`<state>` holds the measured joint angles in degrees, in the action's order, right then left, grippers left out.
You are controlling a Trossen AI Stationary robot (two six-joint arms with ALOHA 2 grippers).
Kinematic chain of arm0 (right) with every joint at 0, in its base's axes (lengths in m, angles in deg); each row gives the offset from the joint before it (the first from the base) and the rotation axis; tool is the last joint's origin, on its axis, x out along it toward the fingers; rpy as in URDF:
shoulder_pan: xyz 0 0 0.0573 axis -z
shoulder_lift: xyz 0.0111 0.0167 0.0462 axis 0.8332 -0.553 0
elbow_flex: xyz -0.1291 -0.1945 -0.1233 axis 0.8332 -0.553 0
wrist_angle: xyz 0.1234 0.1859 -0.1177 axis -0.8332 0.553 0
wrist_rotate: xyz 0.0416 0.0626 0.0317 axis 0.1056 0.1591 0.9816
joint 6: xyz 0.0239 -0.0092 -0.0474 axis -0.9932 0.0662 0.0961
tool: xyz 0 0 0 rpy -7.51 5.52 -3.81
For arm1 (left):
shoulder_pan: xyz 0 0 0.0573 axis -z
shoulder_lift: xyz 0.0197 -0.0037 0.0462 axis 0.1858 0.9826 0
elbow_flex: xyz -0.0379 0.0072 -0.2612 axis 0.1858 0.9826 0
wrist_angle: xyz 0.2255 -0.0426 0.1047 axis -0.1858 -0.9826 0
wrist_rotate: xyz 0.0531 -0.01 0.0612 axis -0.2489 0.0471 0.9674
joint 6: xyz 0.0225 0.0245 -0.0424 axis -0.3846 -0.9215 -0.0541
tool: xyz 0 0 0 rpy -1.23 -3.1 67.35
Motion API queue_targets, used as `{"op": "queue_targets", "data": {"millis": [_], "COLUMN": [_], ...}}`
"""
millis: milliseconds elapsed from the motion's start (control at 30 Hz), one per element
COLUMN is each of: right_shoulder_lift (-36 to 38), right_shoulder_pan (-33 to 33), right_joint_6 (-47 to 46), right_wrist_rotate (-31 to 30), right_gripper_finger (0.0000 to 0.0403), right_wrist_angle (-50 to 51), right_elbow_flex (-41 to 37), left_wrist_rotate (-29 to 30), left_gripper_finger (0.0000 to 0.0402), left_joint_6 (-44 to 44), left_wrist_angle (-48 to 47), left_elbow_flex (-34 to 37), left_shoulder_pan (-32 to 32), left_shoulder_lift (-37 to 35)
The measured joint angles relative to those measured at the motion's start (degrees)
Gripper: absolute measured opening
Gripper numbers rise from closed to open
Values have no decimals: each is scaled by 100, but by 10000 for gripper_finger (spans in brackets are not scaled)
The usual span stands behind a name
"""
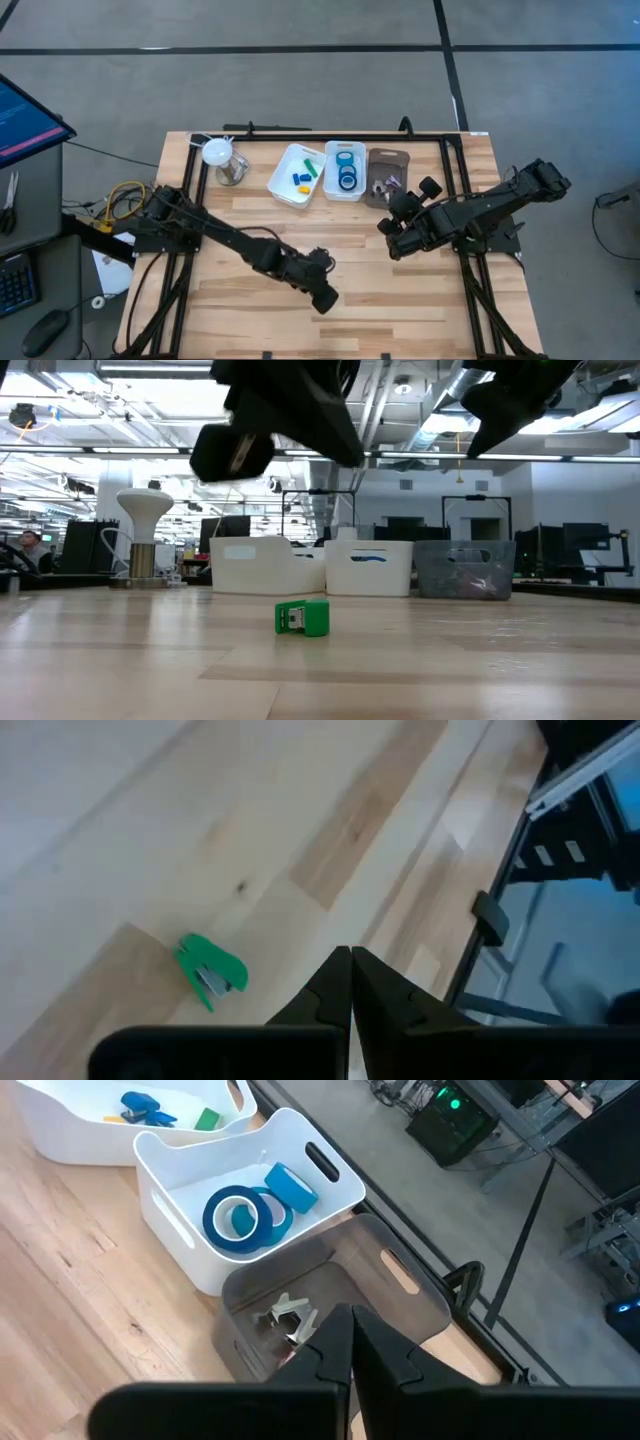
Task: Pick and place Stapler, Stapler remover, tape
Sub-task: Put the green stapler into the left white bin
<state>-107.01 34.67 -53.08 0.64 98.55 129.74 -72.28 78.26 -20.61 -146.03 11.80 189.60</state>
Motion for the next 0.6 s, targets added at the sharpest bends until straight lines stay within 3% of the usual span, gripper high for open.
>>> {"op": "queue_targets", "data": {"millis": [233,367,600], "right_shoulder_lift": [2,1,2], "right_shoulder_pan": [0,-2,-127], "right_joint_6": [-1,-1,0], "right_wrist_rotate": [67,85,100], "right_gripper_finger": [0,0,0], "right_wrist_angle": [-151,-269,-219], "right_elbow_flex": [-2,-2,-2], "left_wrist_rotate": [491,663,284], "left_gripper_finger": [2,1,1], "left_joint_6": [-204,-220,-197], "left_wrist_angle": [-1533,-1580,-2498], "left_elbow_flex": [-1070,-1459,-2060], "left_shoulder_pan": [-22,21,32], "left_shoulder_lift": [1,204,1241]}}
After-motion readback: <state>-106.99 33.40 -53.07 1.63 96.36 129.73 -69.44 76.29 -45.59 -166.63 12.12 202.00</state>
